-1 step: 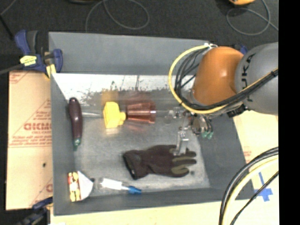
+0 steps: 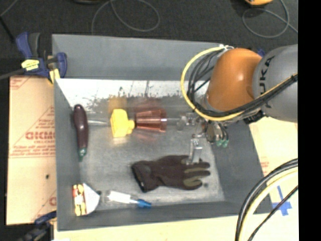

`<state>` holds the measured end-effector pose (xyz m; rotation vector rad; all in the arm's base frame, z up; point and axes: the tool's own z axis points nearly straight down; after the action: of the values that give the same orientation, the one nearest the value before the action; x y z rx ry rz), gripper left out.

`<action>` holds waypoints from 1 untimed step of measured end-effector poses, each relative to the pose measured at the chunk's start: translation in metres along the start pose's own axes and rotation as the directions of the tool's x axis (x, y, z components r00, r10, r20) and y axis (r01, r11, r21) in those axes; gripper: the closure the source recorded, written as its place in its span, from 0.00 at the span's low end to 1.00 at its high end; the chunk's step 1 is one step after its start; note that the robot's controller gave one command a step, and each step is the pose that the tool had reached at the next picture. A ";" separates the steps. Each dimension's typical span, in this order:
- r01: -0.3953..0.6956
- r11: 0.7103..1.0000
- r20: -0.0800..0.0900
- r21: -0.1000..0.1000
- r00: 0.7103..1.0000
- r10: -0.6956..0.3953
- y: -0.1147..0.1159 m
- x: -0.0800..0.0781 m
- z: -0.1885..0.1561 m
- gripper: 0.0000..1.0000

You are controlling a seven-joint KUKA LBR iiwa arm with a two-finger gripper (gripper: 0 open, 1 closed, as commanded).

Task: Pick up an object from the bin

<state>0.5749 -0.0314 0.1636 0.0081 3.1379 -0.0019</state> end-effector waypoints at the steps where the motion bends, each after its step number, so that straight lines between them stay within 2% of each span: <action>1: 0.076 0.997 0.005 0.001 0.997 -0.076 -0.003 0.010 0.026 0.00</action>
Offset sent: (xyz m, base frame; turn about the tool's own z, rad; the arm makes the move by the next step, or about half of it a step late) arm -0.0464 -0.0267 -0.0936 -0.0010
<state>0.5651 -0.0340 0.1375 -0.1115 3.1309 -0.0035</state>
